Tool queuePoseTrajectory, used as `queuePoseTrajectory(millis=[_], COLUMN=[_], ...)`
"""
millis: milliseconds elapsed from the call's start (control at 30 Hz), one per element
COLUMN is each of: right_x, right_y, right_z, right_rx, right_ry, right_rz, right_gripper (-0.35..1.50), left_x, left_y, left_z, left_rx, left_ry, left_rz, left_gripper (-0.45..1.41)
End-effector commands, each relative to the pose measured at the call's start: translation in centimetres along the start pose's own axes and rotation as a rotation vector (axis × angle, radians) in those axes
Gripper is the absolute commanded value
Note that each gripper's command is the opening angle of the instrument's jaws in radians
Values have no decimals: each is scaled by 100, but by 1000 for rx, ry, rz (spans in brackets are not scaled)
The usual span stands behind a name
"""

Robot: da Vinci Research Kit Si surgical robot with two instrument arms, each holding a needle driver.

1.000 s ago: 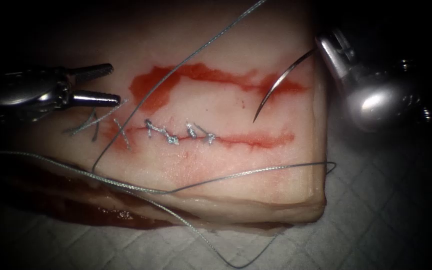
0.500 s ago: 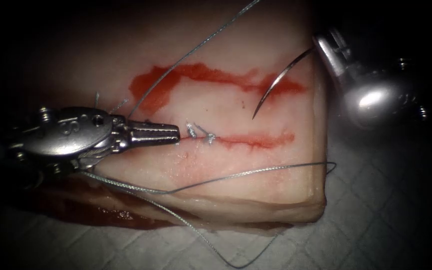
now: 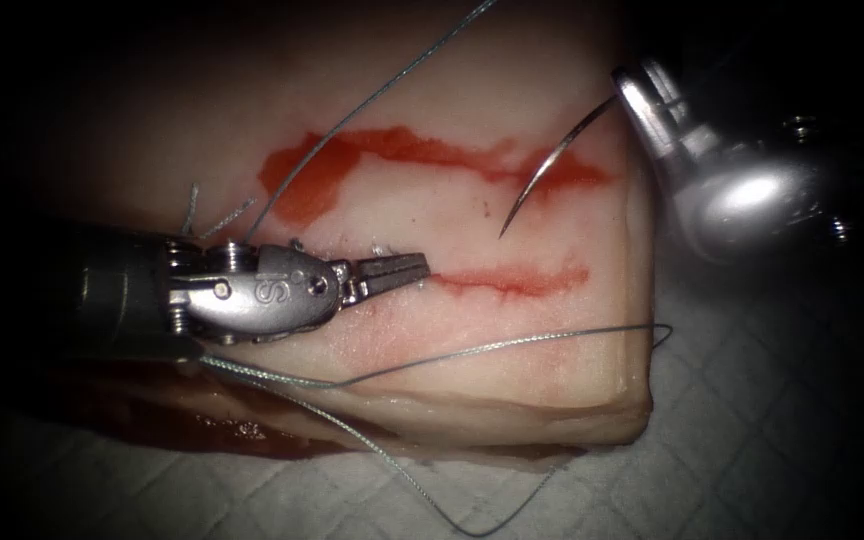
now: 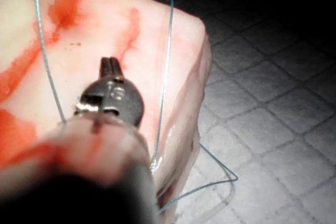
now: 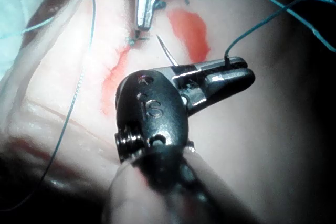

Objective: Wound Closure
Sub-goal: Insert the needle into the skin of the tissue

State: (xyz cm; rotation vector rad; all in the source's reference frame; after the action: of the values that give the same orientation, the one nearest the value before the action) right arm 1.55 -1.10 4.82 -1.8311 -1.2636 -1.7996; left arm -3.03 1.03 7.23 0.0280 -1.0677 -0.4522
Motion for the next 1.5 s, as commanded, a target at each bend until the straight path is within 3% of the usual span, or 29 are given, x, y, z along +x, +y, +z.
queuePoseTrajectory(millis=[33, 167, 367, 633, 867, 1233, 1500], right_x=[3, 4, 4, 7, 5, 5, 5], right_y=[5, 5, 6, 9, 12, 13, 12], right_z=[9, 9, 9, 8, 10, 10, 9], right_rx=[3, 4, 9, 7, 15, 18, 25], right_ry=[-4, -1, 6, 6, 13, 17, 27], right_rz=[-1, -7, -13, -17, -19, -19, -24], right_gripper=[-35, -35, -35, -35, -35, -35, -35], left_x=[3, 6, 4, 0, 8, 9, 35], left_y=[-1, -7, -25, -44, -38, -42, -53], left_z=[8, 14, 22, 31, 38, 48, 56], left_rx=[5, 22, 134, 186, 95, 102, 131], left_ry=[-3, -7, -27, -32, -6, -2, 92], left_rz=[1, 6, 9, -7, 0, -16, -21], left_gripper=[-45, -45, -45, -45, -45, -45, -45])
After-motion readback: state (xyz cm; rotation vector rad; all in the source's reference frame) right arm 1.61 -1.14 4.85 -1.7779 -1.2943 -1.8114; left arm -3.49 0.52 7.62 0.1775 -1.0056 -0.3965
